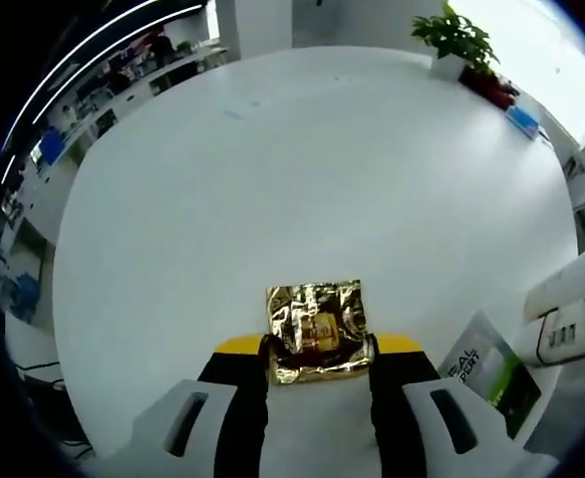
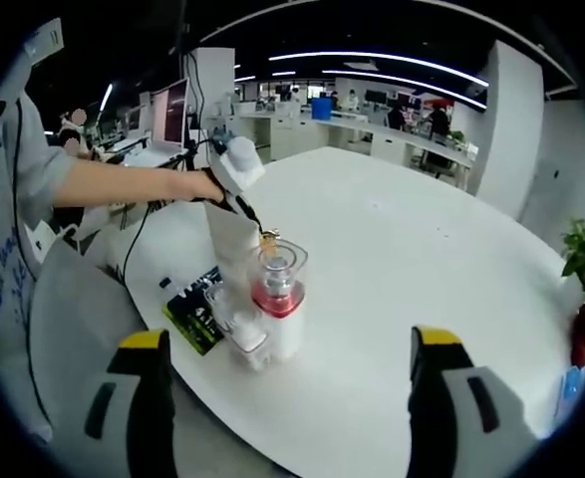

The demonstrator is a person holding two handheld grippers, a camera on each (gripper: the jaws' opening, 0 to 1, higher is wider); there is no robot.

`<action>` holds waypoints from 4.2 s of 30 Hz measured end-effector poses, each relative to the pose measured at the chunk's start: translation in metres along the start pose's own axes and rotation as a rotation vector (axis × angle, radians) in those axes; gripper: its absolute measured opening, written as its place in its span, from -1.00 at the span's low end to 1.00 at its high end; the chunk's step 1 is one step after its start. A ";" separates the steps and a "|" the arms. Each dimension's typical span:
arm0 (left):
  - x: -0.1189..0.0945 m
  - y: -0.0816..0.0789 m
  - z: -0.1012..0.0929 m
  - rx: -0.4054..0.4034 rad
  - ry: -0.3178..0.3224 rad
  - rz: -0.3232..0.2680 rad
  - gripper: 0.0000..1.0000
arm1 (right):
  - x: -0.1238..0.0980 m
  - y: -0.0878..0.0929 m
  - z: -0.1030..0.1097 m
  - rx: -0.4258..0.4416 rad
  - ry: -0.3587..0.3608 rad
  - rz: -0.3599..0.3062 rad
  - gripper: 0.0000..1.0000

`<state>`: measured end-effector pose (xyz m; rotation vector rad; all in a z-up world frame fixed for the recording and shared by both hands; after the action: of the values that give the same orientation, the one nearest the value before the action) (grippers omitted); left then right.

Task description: Arrange the skincare products in the storage area until every visible bottle or jar stands upright without overlapping.

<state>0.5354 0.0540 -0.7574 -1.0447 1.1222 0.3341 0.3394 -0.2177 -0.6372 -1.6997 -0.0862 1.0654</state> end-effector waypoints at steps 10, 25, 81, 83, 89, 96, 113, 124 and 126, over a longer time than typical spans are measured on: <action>-0.011 0.006 0.001 0.022 0.015 0.005 -0.28 | -0.002 -0.002 0.002 0.012 0.001 -0.004 1.00; -0.017 0.006 0.005 0.156 0.032 -0.023 -0.01 | -0.005 0.003 0.004 0.010 0.006 0.010 0.99; -0.009 0.009 0.028 0.333 0.154 0.047 -0.28 | 0.002 -0.001 0.003 0.008 -0.009 0.020 0.99; -0.011 0.010 0.029 0.342 0.158 0.049 -0.28 | 0.003 -0.002 0.003 0.005 -0.015 0.016 0.99; -0.015 0.016 0.027 0.391 0.178 0.060 -0.28 | 0.004 -0.005 0.004 -0.010 -0.022 0.014 0.99; -0.021 0.022 0.026 0.428 0.184 0.064 -0.28 | 0.003 -0.007 0.005 -0.007 -0.028 0.004 0.99; -0.036 0.049 0.015 0.499 0.214 0.096 -0.28 | 0.000 -0.007 0.008 -0.010 -0.022 -0.014 0.99; -0.048 0.065 -0.005 0.568 0.249 0.114 -0.28 | -0.001 -0.008 0.010 -0.009 -0.016 -0.025 0.99; -0.049 0.068 -0.006 0.612 0.247 0.132 -0.28 | -0.002 -0.008 0.010 -0.013 -0.014 -0.022 0.99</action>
<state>0.4635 0.0969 -0.7508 -0.4766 1.4011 -0.0455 0.3351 -0.2083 -0.6304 -1.6993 -0.1207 1.0618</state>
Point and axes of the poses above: the point that each gripper's makers call its tool centre point, and the gripper's own axes: x roughly forward along the fingers, z roughly to its left, y roughly out of its underside, the point moved 8 cm from there along -x, roughly backward along the fingers, and after that the axes turned 4 degrees about -y, right-handed, at the moved point
